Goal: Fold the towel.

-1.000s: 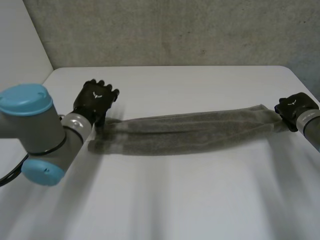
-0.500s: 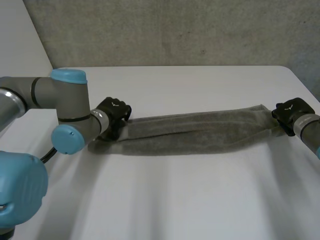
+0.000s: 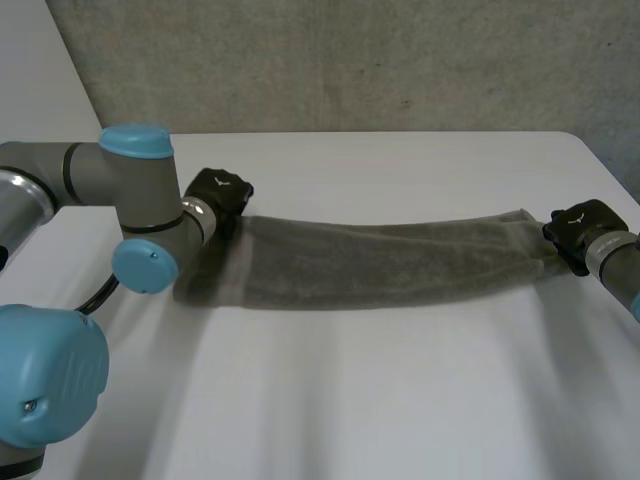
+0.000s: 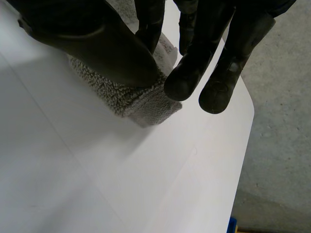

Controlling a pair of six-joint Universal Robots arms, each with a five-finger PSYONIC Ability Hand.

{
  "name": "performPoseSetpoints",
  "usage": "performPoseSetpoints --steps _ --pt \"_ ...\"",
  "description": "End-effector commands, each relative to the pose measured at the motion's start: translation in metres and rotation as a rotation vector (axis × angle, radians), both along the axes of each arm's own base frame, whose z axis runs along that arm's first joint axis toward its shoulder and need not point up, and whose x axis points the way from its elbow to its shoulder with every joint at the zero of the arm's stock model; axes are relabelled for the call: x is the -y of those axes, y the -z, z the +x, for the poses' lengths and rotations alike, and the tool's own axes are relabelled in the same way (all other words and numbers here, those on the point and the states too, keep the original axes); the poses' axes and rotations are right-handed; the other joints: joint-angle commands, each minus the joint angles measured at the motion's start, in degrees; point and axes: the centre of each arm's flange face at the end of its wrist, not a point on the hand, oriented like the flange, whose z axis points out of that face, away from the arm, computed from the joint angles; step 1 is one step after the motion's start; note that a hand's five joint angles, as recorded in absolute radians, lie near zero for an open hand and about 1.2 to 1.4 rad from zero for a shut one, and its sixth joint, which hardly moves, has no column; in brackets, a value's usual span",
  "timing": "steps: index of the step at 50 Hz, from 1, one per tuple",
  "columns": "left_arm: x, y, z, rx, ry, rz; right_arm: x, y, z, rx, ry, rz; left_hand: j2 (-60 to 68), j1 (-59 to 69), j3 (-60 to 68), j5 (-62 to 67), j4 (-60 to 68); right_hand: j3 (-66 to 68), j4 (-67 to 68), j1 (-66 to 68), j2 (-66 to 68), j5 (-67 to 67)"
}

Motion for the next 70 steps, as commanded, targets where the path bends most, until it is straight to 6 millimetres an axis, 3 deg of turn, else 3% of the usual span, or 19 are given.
performPoseSetpoints --steps 1,4,6,7,9,11,20,22,31,36,42,44,51,56,58,63,70 --pt "0.018 -0.006 0.008 -0.009 -0.146 -0.109 -0.001 0.001 0.001 0.000 -0.001 0.004 -6.8 -4.9 -10.6 -16.9 -9.1 3.3 3.3 4.4 60.6 2.3" --pt "0.019 -0.005 0.009 -0.014 -0.159 -0.115 -0.001 0.001 0.001 0.000 -0.001 0.002 -12.4 -10.5 -16.1 -22.5 -14.7 3.3 3.3 4.4 60.6 2.3" --pt "0.018 -0.003 0.009 -0.014 -0.163 -0.109 -0.001 0.001 0.001 0.000 -0.001 0.004 -39.9 -37.9 -43.6 -50.0 -42.1 3.3 3.3 4.4 60.6 2.3" --pt "0.018 -0.003 0.009 -0.014 -0.163 -0.109 -0.001 0.001 0.001 0.000 -0.001 0.004 -40.0 -38.1 -43.7 -50.1 -42.2 3.3 3.3 4.4 60.6 2.3" --pt "0.016 0.003 0.010 -0.006 -0.160 -0.091 -0.001 0.001 0.001 0.000 -0.001 0.004 -56.1 -54.1 -59.8 -66.2 -58.3 3.3 3.3 4.4 60.6 2.3" --pt "0.015 0.006 0.010 0.000 -0.157 -0.082 -0.001 0.001 0.000 -0.001 0.000 0.004 -63.0 -61.0 -66.7 -73.1 -65.2 3.3 3.3 4.4 60.6 2.3" --pt "0.008 0.009 0.012 0.016 -0.151 -0.050 0.000 0.001 0.000 -0.001 0.002 0.002 -66.1 -64.1 -69.8 -76.2 -68.3 3.3 3.3 4.4 60.6 2.3" --pt "0.004 0.001 0.015 0.019 -0.153 -0.043 0.000 0.001 -0.001 0.000 0.002 0.001 -68.3 -66.3 -72.0 -78.4 -70.5 3.3 3.3 4.4 60.6 2.3" --pt "-0.020 -0.019 0.029 0.033 -0.128 0.006 0.002 0.000 -0.003 0.001 0.005 -0.004 -60.7 -58.8 -64.4 -70.8 -62.9 3.3 3.3 4.4 60.6 2.3" --pt "-0.064 -0.025 0.037 0.032 -0.015 0.096 0.001 0.000 -0.002 0.001 0.004 -0.002 -57.2 -55.2 -60.9 -67.3 -59.4 3.3 3.3 4.4 60.6 2.3" --pt "-0.087 -0.018 0.043 0.029 0.030 0.131 0.000 0.000 0.000 0.001 -0.001 -0.001 -57.2 -55.2 -60.9 -67.3 -59.4 3.3 3.3 4.4 60.6 2.3" --pt "-0.095 -0.007 0.047 0.049 0.035 0.132 0.000 0.000 0.000 0.004 0.000 0.001 -57.2 -55.2 -60.9 -67.3 -59.4 3.3 3.3 4.4 60.6 2.3" --pt "-0.093 0.011 0.056 0.099 0.022 0.083 0.001 0.000 -0.001 0.013 0.001 0.002 -55.3 -53.4 -59.0 -65.4 -57.6 3.3 3.3 4.4 60.6 2.3" --pt "-0.090 0.019 0.060 0.142 0.005 0.059 0.001 0.000 -0.003 0.015 0.003 0.001 -46.1 -44.1 -49.8 -56.2 -48.3 3.3 3.3 4.4 60.6 2.3" --pt "-0.091 0.025 0.062 0.157 -0.004 0.071 0.001 0.000 -0.002 0.013 0.002 0.000 -35.3 -33.4 -39.1 -45.4 -37.6 3.3 3.3 4.4 60.6 2.3" --pt "-0.096 0.028 0.064 0.167 -0.010 0.088 0.001 0.000 -0.003 0.011 0.010 0.002 -23.9 -21.9 -27.6 -34.0 -26.1 3.3 3.3 4.4 60.6 2.3" --pt "-0.110 0.030 0.064 0.175 0.007 0.108 -0.002 0.000 -0.005 0.008 0.015 0.011 -20.8 -18.9 -24.6 -30.9 -23.1 3.3 3.3 4.4 60.6 2.3"
